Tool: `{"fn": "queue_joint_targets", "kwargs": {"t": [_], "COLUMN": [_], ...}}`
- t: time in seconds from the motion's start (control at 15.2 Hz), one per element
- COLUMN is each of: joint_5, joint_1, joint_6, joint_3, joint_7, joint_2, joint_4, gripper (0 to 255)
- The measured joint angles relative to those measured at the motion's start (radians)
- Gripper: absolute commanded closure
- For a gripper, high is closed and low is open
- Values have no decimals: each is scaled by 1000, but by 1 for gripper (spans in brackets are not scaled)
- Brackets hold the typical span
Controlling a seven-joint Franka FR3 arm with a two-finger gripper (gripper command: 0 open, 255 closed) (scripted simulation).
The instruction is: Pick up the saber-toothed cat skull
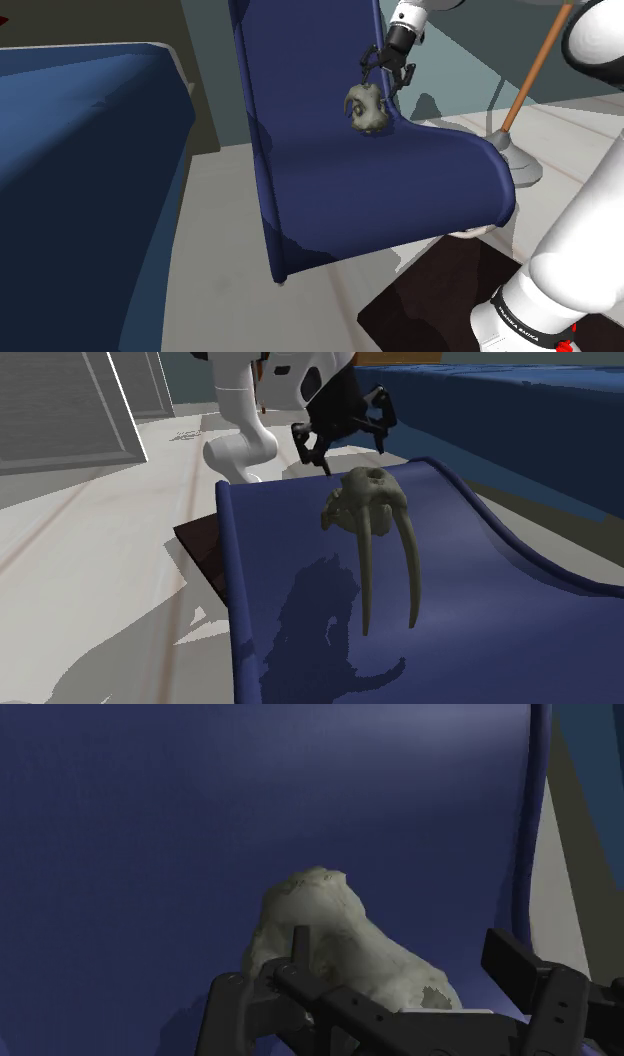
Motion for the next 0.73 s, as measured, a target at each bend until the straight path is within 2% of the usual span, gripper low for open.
{"fn": "queue_joint_targets", "kwargs": {"t": [0.26, 0.46, 0.59, 0.73], "joint_5": [114, 208, 270, 338], "joint_1": [-59, -122, -169, -235], "joint_6": [-55, -110, -139, -182], "joint_3": [-31, -43, -43, -34], "joint_7": [56, 114, 161, 221], "joint_2": [159, 296, 386, 508], "joint_4": [172, 336, 444, 603], "gripper": [0, 0, 0, 0]}}
